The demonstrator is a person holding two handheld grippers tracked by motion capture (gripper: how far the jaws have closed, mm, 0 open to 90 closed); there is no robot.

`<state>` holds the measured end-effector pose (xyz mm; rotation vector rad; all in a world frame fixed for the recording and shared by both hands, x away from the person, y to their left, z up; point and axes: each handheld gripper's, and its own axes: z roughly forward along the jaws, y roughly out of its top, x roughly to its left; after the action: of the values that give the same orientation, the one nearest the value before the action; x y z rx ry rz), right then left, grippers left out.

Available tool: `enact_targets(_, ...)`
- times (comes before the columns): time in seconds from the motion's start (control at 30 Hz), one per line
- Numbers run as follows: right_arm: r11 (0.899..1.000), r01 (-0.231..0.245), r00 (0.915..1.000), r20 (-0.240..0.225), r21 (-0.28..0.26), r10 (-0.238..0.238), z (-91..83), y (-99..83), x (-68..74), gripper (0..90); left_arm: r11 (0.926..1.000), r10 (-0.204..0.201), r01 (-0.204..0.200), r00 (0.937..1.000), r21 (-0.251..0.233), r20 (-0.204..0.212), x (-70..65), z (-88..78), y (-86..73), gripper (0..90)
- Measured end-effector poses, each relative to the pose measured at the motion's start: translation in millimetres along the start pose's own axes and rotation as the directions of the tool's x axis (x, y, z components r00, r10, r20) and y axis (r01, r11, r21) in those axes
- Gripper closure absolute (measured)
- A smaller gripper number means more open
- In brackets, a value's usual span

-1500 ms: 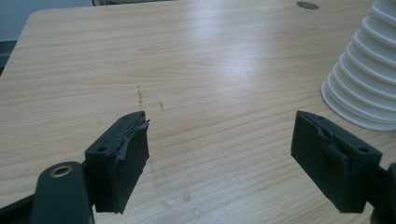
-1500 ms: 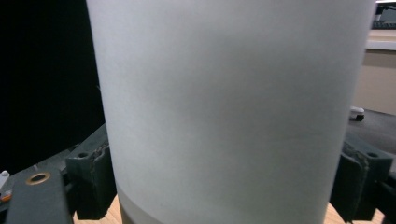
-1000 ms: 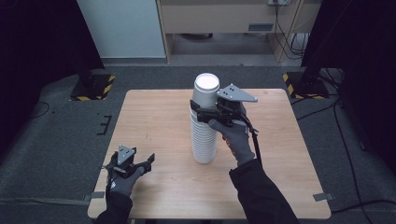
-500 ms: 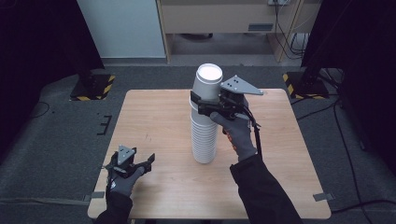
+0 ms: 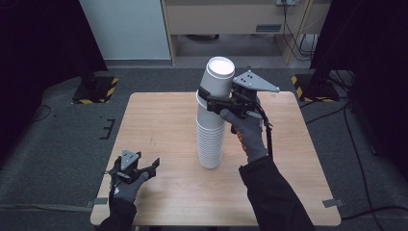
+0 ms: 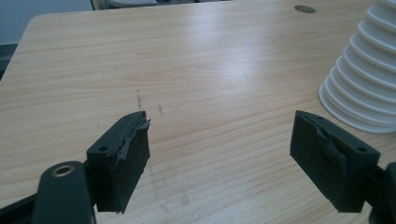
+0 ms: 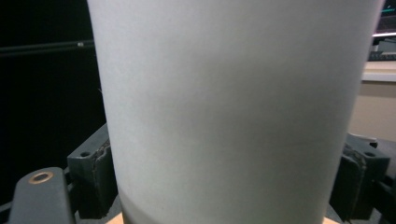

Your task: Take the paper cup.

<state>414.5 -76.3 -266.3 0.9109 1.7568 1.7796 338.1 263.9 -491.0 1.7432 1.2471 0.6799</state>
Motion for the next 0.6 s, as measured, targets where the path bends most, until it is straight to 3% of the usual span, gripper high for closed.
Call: enact_targets(0.6,0.997,-0.015,0.9998,-0.014,-0.069,0.014,-16.8,21.7,-0.9,14.6,0.9999,0.013,-0.013,0.9999,0.006,0.002,-0.5,-0.4,0.4,22.3)
